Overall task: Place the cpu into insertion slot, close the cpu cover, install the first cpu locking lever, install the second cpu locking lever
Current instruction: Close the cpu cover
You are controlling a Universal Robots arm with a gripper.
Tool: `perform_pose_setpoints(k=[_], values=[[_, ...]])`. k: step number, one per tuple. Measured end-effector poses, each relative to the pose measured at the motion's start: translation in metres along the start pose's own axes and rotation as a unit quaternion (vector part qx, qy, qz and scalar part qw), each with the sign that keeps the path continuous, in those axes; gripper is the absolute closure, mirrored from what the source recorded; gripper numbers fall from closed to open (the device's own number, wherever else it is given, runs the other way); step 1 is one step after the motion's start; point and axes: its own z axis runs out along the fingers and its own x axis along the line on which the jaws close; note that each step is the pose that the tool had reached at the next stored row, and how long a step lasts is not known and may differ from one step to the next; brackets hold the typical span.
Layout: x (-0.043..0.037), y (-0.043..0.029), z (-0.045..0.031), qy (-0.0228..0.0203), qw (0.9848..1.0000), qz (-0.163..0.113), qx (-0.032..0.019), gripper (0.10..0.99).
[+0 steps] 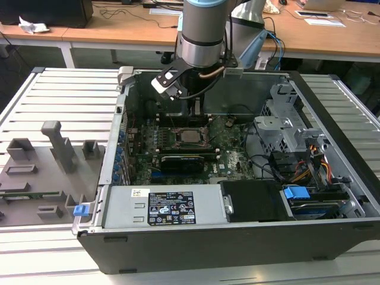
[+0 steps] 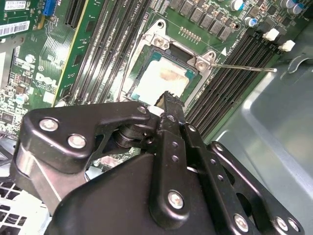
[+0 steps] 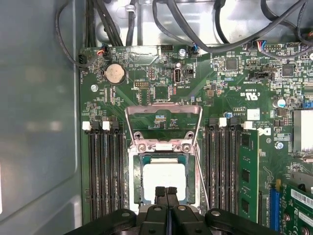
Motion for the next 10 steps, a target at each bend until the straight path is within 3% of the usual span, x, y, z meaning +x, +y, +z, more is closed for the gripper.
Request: perform_pose_setpoints(k=[10], values=[[0.0004,0.0000,-0.0082,0.0002,1.0000,0.000,0.0000,0.980]])
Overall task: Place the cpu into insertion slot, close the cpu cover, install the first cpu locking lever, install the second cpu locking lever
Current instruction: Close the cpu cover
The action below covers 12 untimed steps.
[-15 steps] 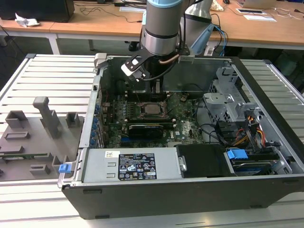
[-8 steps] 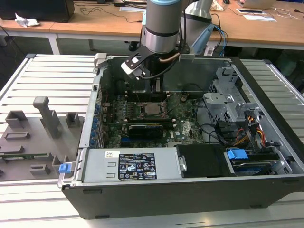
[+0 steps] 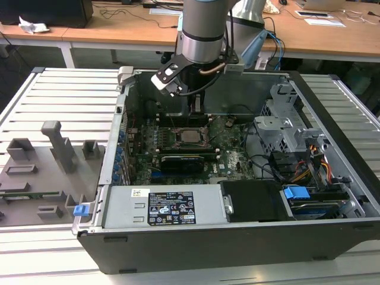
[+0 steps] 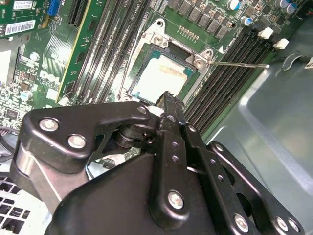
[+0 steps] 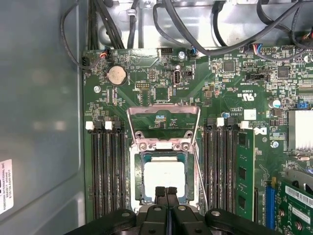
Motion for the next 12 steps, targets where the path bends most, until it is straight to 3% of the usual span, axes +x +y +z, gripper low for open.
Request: perform_pose_setpoints(k=[12], values=[[0.0003,0.0000,-0.0077,0.0004,1.0000,0.001,0.0000,0.980]])
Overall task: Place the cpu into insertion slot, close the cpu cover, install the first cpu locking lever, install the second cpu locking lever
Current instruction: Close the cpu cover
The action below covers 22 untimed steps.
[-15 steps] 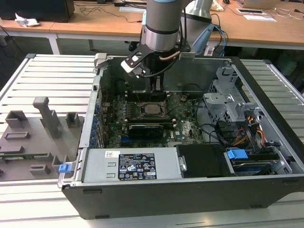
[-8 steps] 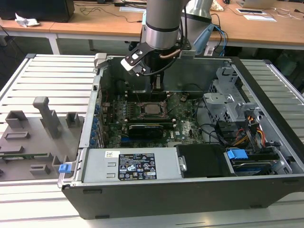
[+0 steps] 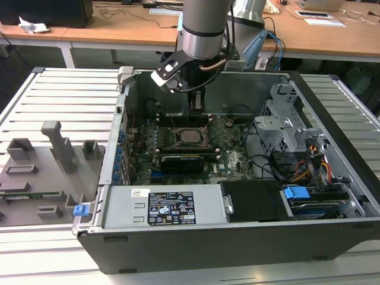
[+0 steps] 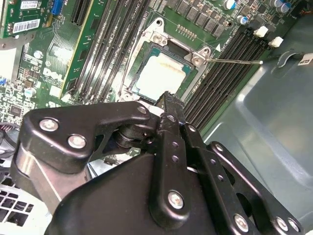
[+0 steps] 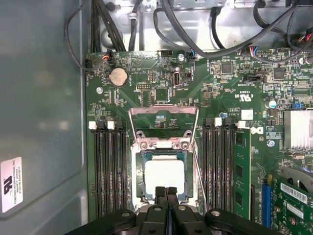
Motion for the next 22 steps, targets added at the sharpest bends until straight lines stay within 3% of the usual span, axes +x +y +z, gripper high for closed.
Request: perform_pose_setpoints(k=[6,12,15,18,22], values=[[0.0002,0.0000,-0.0043,0.0002,1.0000,0.000,0.0000,0.980],[0.0007,0.0011,-0.0165,0.0003,1.0000,0.000,0.0000,0.980],[0.0010,0.0116,-0.0158,0.0003,1.0000,0.000,0.0000,0.980],[0.0014,0.0298,-0.0129,0.0002,1.0000,-0.001,0.0001,0.980],[0.0015,0.0374,-0.0117,0.0002,1.0000,-0.002,0.0002,0.980]])
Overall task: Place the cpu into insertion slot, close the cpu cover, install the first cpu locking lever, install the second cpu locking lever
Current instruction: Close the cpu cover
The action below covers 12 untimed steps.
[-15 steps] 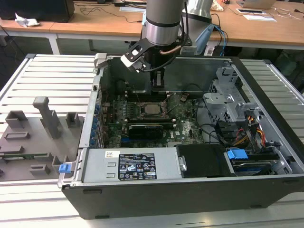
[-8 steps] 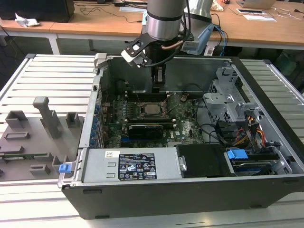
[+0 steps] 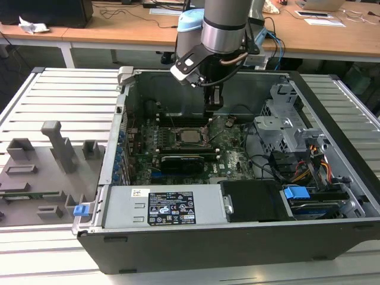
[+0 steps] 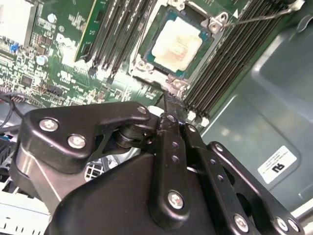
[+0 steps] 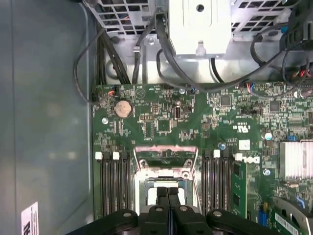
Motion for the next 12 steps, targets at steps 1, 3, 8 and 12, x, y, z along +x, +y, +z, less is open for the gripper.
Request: perform_pose_setpoints(k=[1,3,8,12], values=[[0.0000,0.0008,0.0001,0.0000,1.0000,0.000,0.0000,0.980],[0.0000,0.0027,0.0006,0.0000,1.0000,0.000,0.0000,0.980],[0.0001,0.0070,0.0013,0.0000,1.0000,0.000,0.0000,0.980],[0.0002,0.0114,0.0020,0.0000,1.0000,0.000,0.0000,0.980]])
